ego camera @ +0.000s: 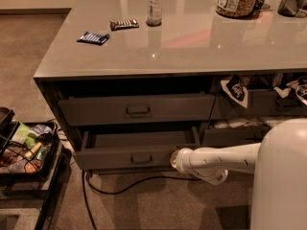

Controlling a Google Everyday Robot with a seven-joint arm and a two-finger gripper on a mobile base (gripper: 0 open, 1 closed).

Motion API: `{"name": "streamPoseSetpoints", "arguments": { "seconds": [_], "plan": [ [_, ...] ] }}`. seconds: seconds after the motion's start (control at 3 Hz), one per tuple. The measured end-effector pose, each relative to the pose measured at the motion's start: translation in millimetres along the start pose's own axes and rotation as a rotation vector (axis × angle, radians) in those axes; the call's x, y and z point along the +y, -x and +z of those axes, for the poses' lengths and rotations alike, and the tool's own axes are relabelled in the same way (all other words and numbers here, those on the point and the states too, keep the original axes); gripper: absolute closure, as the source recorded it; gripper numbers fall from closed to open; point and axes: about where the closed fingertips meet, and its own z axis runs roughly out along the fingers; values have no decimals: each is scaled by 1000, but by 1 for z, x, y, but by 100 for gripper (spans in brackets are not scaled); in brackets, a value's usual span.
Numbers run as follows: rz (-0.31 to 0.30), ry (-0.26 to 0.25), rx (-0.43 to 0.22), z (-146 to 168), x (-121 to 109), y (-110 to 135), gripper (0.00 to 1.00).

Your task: Close middle drawer

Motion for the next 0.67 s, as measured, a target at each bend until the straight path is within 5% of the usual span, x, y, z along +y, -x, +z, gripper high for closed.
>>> {"name": "streamPoseSetpoints", "arguments": {
  "seconds": [0.67],
  "plan": [
    [4, -21, -2, 19, -9, -5, 100]
  ]
}}
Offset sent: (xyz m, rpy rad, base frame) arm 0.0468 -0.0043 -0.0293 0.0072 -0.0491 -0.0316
